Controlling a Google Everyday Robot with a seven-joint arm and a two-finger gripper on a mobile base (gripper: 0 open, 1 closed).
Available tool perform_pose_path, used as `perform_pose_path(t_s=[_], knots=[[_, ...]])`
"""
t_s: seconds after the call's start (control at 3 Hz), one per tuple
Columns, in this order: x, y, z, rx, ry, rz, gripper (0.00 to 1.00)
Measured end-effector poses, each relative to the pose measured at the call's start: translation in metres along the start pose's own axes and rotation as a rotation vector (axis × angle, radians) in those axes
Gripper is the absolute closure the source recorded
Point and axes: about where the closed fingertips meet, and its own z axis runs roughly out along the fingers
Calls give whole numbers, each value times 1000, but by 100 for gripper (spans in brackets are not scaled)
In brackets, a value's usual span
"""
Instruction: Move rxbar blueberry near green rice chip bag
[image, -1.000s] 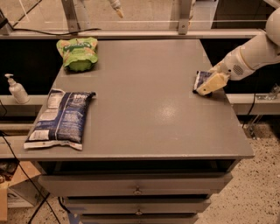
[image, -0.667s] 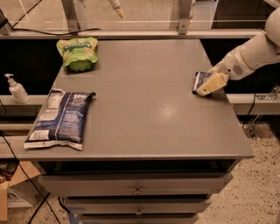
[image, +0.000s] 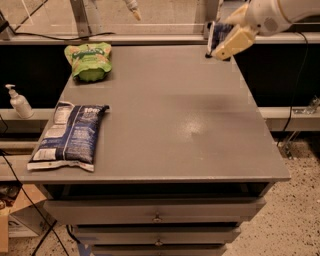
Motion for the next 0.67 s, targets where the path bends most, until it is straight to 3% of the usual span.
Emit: perform_pose_path(t_s=[0.33,0.67], knots=[[-3,-2,-2,5,-4,-9,100],[14,4,10,-13,-3,71,100]])
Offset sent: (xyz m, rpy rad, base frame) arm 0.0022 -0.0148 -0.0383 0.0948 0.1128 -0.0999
